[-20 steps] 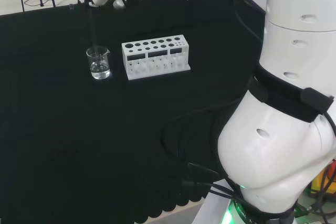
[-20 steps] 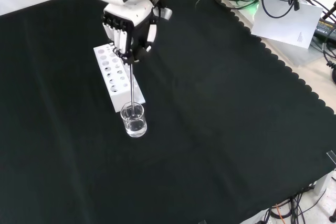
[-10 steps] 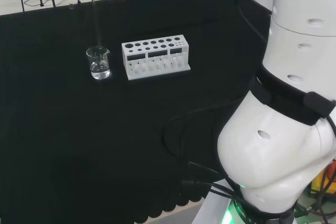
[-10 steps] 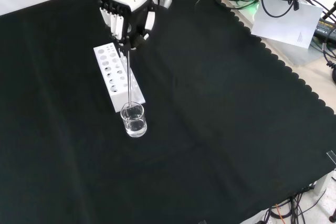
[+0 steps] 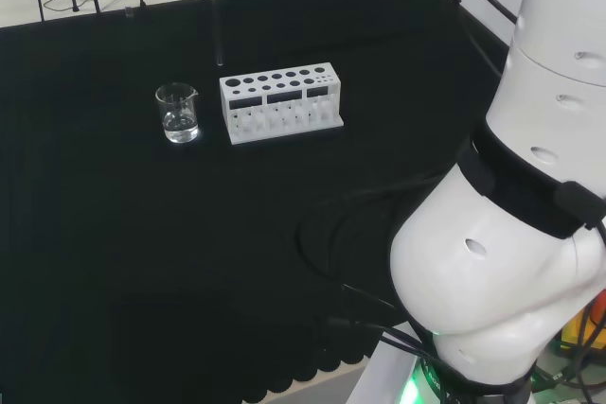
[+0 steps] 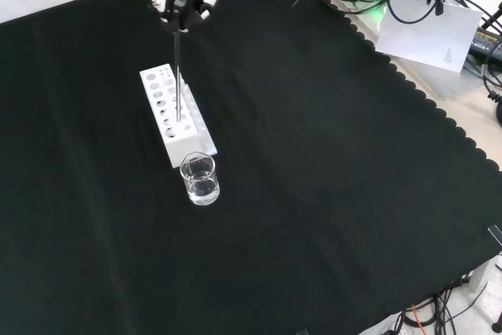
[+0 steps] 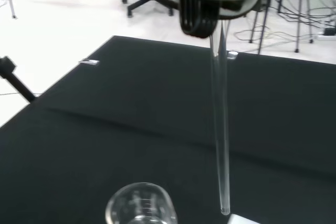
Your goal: Put the glass rod back on the white test tube rack.
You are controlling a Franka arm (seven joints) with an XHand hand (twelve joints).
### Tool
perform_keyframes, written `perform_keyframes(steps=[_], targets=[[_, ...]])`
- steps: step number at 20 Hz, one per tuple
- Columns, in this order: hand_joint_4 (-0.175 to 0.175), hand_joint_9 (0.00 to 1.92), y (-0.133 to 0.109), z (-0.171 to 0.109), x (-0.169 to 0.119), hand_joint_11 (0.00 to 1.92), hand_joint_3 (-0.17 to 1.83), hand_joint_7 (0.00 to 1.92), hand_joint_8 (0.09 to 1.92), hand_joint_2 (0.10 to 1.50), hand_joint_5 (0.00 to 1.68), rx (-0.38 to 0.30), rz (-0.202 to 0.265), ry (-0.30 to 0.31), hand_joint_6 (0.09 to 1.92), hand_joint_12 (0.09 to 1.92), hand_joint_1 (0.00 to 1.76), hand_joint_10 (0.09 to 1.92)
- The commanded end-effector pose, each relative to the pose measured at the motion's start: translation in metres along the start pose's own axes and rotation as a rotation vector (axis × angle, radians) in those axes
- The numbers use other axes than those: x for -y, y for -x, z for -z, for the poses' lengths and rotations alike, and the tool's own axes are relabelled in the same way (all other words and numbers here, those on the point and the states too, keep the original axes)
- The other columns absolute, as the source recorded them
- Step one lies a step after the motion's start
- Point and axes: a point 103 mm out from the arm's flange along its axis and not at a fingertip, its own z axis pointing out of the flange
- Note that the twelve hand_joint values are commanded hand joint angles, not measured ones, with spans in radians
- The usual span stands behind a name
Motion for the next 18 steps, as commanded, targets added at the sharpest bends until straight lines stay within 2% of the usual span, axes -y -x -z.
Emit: perform_keyframes(steps=[1, 10, 14, 18], targets=[[-0.175, 1.83, 0.047, 0.006, 0.017, 1.70, 0.63, 1.33, 0.82, 0.69, 1.18, 0.008, -0.076, 0.007, 0.55, 0.58, 1.32, 0.50], [-0.175, 1.83, 0.107, 0.007, 0.043, 1.70, 0.63, 1.33, 0.82, 0.69, 1.18, 0.019, -0.169, 0.010, 0.55, 0.58, 1.32, 0.50], [-0.175, 1.83, 0.117, 0.003, 0.051, 1.70, 0.63, 1.33, 0.82, 0.69, 1.18, 0.015, -0.185, 0.007, 0.55, 0.58, 1.32, 0.50], [-0.175, 1.83, 0.118, 0.002, 0.059, 1.70, 0.63, 1.33, 0.82, 0.68, 1.18, 0.020, -0.184, 0.008, 0.55, 0.58, 1.32, 0.50]])
